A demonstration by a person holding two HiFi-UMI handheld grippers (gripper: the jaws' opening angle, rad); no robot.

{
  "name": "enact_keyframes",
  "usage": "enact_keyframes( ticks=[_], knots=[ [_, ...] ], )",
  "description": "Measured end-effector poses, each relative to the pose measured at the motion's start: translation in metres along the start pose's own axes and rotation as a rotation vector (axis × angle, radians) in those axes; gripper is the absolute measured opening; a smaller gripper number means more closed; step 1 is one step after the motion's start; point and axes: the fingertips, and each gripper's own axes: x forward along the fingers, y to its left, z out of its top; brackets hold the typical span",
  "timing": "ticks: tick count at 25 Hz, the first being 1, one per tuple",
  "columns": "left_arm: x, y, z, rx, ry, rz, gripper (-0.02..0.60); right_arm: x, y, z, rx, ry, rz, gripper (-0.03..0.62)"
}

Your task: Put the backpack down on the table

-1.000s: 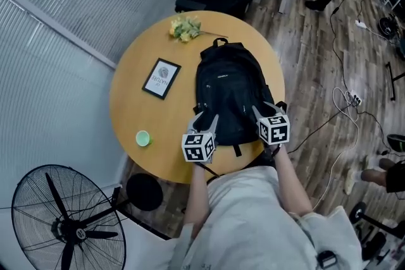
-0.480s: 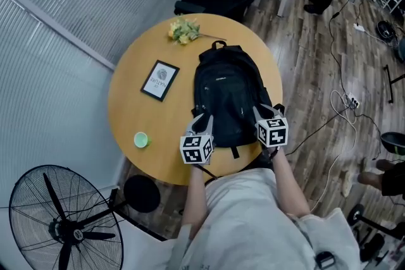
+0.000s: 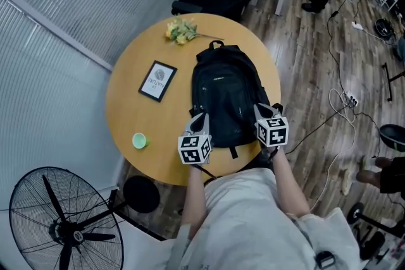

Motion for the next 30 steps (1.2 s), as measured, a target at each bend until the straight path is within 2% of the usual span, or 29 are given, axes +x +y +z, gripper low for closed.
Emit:
enact_keyframes(
  ticks=[12,30],
  knots=[
    [-0.001,0.011,0.003,-0.013,0.000,0.057,0.008,0.004,0.006,0.003,0.001,-0.002,0.015,0.002],
    [0.000,0.012,0.002,-0.015,0.014,0.057,0.006,0.004,0.008,-0.001,-0.028,0.010,0.011,0.000]
  ],
)
